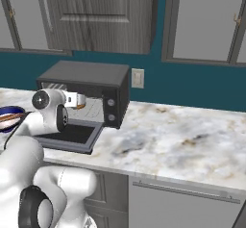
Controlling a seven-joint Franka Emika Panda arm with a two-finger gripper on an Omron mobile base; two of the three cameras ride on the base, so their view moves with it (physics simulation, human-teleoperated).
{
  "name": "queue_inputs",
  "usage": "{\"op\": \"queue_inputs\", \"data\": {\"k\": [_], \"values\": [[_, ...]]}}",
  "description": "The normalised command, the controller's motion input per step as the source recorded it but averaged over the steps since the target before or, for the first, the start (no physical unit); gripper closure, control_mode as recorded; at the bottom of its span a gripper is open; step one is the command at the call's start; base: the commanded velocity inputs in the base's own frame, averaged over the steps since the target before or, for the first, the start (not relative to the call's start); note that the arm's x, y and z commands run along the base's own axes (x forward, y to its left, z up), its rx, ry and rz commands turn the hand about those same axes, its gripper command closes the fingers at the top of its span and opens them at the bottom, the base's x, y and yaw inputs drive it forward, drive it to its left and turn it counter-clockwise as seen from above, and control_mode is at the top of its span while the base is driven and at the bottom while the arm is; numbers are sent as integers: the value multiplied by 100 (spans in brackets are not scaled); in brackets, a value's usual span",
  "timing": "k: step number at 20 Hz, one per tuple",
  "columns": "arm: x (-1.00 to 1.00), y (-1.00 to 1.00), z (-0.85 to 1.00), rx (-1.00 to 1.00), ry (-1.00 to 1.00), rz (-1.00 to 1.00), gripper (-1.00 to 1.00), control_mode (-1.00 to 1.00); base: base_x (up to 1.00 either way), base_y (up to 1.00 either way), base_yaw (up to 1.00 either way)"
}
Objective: Pick up the heated bread from the toaster oven and place it in the bowl. Then move the bread bowl to the dining counter.
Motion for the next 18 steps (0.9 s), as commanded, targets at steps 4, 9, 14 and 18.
{"op": "queue_inputs", "data": {"k": [4, 9, 14, 18], "values": [[29, 3, -31, 0, 1, 0, -100, -100, 0, 0, 0], [18, 0, -30, 0, 2, 0, -100, -100, 0, 0, 0], [20, 8, -3, 0, 0, 0, -100, -100, 0, 0, 0], [37, 22, -20, 0, 0, 0, -100, -100, 0, 0, 0]]}}
